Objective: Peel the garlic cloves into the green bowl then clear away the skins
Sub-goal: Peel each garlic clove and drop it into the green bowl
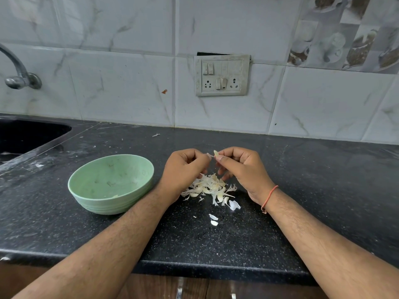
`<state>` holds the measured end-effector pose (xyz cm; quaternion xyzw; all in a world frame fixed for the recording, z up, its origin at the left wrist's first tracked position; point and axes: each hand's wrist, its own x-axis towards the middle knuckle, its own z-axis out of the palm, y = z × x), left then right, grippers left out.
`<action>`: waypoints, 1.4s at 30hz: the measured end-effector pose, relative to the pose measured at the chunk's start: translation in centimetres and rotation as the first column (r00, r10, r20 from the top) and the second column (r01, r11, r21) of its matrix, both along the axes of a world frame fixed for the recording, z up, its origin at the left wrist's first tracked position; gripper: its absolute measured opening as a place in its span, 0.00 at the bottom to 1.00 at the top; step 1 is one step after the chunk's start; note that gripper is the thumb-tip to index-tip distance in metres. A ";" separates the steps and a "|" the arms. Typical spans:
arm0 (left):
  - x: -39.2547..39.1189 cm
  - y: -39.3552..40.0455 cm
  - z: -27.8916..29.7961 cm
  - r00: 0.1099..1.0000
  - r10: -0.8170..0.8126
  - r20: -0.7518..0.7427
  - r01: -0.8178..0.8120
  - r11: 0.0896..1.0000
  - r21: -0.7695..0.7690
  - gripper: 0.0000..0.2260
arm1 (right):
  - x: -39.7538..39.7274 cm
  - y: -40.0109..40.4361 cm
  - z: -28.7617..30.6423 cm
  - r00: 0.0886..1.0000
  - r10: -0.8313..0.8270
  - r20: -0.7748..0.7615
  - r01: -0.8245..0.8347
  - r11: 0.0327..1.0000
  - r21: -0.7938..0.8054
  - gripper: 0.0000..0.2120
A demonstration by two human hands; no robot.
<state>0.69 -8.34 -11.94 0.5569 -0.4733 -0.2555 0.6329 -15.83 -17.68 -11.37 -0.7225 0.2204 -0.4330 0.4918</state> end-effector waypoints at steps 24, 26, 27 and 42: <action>0.3 0.0 -0.3 0.993 0.008 0.121 0.007 0.991 -0.131 0.05 | -0.2 -0.1 0.0 0.997 -0.001 -0.078 -0.003 0.999 -0.047 0.05; 0.4 0.0 -0.3 0.994 0.004 0.113 0.012 0.991 -0.135 0.04 | -0.1 -0.1 0.1 0.999 0.015 -0.041 -0.015 1.000 -0.015 0.05; 0.4 0.0 -0.3 0.993 0.001 0.118 0.015 0.990 -0.138 0.04 | -0.1 -0.1 0.1 1.000 0.019 -0.020 -0.019 1.000 0.001 0.05; 0.8 -0.2 -0.7 0.998 -0.050 0.049 0.053 0.997 -0.063 0.03 | -0.5 -0.7 0.0 0.990 0.021 -0.141 -0.044 0.986 -0.159 0.03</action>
